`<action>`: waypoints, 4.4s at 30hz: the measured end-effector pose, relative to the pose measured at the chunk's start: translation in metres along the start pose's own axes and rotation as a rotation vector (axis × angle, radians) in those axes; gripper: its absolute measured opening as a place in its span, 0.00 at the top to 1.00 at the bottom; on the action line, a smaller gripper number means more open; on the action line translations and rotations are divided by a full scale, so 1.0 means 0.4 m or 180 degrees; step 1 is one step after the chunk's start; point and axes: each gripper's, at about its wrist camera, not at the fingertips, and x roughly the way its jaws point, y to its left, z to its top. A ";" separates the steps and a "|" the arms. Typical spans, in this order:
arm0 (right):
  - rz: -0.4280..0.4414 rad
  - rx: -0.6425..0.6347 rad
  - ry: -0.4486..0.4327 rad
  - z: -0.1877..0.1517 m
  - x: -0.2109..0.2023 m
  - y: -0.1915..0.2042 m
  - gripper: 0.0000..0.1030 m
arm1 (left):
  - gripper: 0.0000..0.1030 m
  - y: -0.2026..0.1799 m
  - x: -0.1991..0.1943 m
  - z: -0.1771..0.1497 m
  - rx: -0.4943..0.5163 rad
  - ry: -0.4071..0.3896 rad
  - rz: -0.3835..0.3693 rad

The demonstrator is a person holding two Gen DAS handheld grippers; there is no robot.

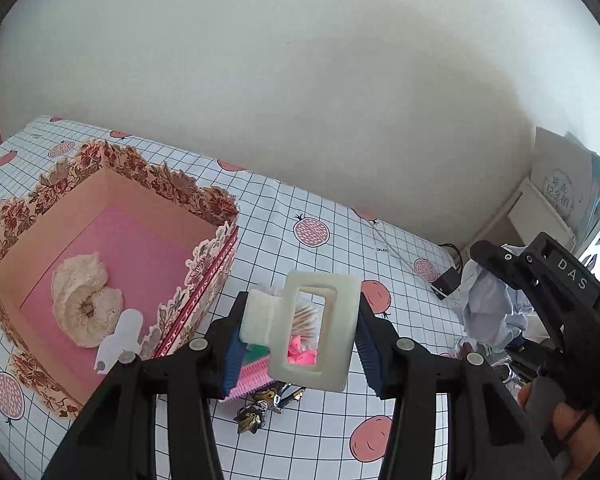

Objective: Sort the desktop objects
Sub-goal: 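Lift the crumpled paper and hair clip and carry both over the pink box, then open the left tool releasing the hair clip into the box while the right tool holds the paper above, then open the right tool dropping the crumpled white paper into the box, then withdraw both tools from the box toward the remaining items on the table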

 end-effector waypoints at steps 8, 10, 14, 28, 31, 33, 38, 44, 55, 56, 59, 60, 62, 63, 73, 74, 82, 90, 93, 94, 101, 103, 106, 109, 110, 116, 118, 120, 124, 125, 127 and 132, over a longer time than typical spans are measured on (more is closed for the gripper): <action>0.0147 -0.0091 0.0083 -0.042 0.007 0.069 0.27 | 0.51 0.083 -0.037 0.025 -0.0295 -0.0101 -0.0033; 0.0191 -0.0132 0.0118 -0.058 0.012 0.093 0.27 | 0.51 0.104 -0.049 0.032 -0.0361 -0.0145 -0.0012; 0.0198 -0.0255 0.0129 -0.094 0.016 0.143 0.27 | 0.51 0.158 -0.071 0.039 -0.0535 -0.0210 0.0005; 0.0513 -0.0689 0.0394 -0.228 0.061 0.332 0.26 | 0.51 0.393 -0.150 0.028 -0.1294 -0.0487 0.0328; 0.0593 -0.0734 0.0436 -0.255 0.062 0.356 0.26 | 0.51 0.425 -0.153 0.025 -0.1404 -0.0493 0.0334; 0.0638 -0.0774 0.0449 -0.272 0.060 0.374 0.26 | 0.51 0.441 -0.152 0.024 -0.1458 -0.0498 0.0319; 0.0726 -0.0868 0.0491 -0.307 0.062 0.411 0.26 | 0.51 0.466 -0.160 0.020 -0.1527 -0.0535 0.0353; 0.0759 -0.0974 0.0557 -0.337 0.073 0.436 0.25 | 0.51 0.507 -0.155 0.015 -0.1665 -0.0510 0.0373; 0.0744 -0.1111 0.0754 -0.375 0.113 0.458 0.25 | 0.51 0.540 -0.137 0.001 -0.1803 -0.0432 0.0403; 0.0731 -0.1128 0.0762 -0.375 0.119 0.457 0.25 | 0.51 0.540 -0.134 0.000 -0.1801 -0.0421 0.0401; 0.0696 -0.1181 0.0798 -0.381 0.130 0.456 0.25 | 0.51 0.537 -0.128 0.001 -0.1769 -0.0408 0.0413; 0.0683 -0.1188 0.0814 -0.384 0.134 0.455 0.25 | 0.51 0.536 -0.127 0.000 -0.1760 -0.0406 0.0423; 0.0655 -0.1187 0.0840 -0.389 0.135 0.455 0.25 | 0.51 0.537 -0.123 -0.001 -0.1770 -0.0395 0.0424; 0.0647 -0.1187 0.0855 -0.391 0.135 0.455 0.25 | 0.51 0.539 -0.121 -0.002 -0.1781 -0.0387 0.0417; 0.0637 -0.1221 0.0907 -0.400 0.144 0.457 0.25 | 0.51 0.542 -0.116 -0.004 -0.1798 -0.0344 0.0405; 0.0629 -0.1219 0.0911 -0.401 0.144 0.457 0.25 | 0.51 0.541 -0.116 -0.004 -0.1794 -0.0344 0.0405; 0.0585 -0.1190 0.0947 -0.401 0.143 0.448 0.23 | 0.50 0.543 -0.113 -0.003 -0.1810 -0.0311 0.0386; 0.0530 -0.1191 0.0940 -0.400 0.142 0.448 0.21 | 0.50 0.544 -0.112 -0.003 -0.1827 -0.0304 0.0365; 0.0516 -0.1187 0.0932 -0.399 0.143 0.447 0.21 | 0.49 0.543 -0.112 -0.003 -0.1826 -0.0301 0.0358; 0.0513 -0.1190 0.0928 -0.399 0.142 0.448 0.20 | 0.49 0.544 -0.113 -0.003 -0.1828 -0.0302 0.0354; 0.0478 -0.1185 0.0893 -0.396 0.140 0.445 0.13 | 0.49 0.544 -0.116 -0.001 -0.1827 -0.0308 0.0327; 0.0470 -0.1192 0.0885 -0.397 0.138 0.446 0.13 | 0.49 0.544 -0.116 -0.002 -0.1831 -0.0307 0.0324; 0.0458 -0.1201 0.0867 -0.397 0.135 0.447 0.13 | 0.48 0.544 -0.118 -0.001 -0.1838 -0.0305 0.0314; 0.0444 -0.1200 0.0851 -0.396 0.131 0.448 0.13 | 0.48 0.542 -0.123 0.001 -0.1828 -0.0317 0.0318; 0.0444 -0.1197 0.0845 -0.395 0.129 0.448 0.13 | 0.47 0.542 -0.123 0.003 -0.1828 -0.0319 0.0316; 0.0440 -0.1191 0.0799 -0.390 0.120 0.446 0.13 | 0.42 0.544 -0.122 0.004 -0.1838 -0.0318 0.0283; 0.0449 -0.1182 0.0802 -0.388 0.119 0.445 0.13 | 0.41 0.545 -0.123 0.004 -0.1841 -0.0316 0.0268; 0.0456 -0.1175 0.0794 -0.386 0.116 0.446 0.13 | 0.39 0.546 -0.124 0.004 -0.1852 -0.0313 0.0245; 0.0502 -0.1134 0.0788 -0.380 0.107 0.442 0.13 | 0.32 0.545 -0.126 0.002 -0.1885 -0.0315 0.0161; 0.0503 -0.1120 0.0785 -0.379 0.106 0.441 0.13 | 0.31 0.543 -0.127 0.004 -0.1874 -0.0313 0.0157; 0.0503 -0.1099 0.0792 -0.375 0.105 0.436 0.12 | 0.30 0.536 -0.127 0.005 -0.1842 -0.0317 0.0166; 0.0516 -0.1045 0.0790 -0.363 0.097 0.426 0.10 | 0.22 0.527 -0.128 0.008 -0.1796 -0.0315 0.0164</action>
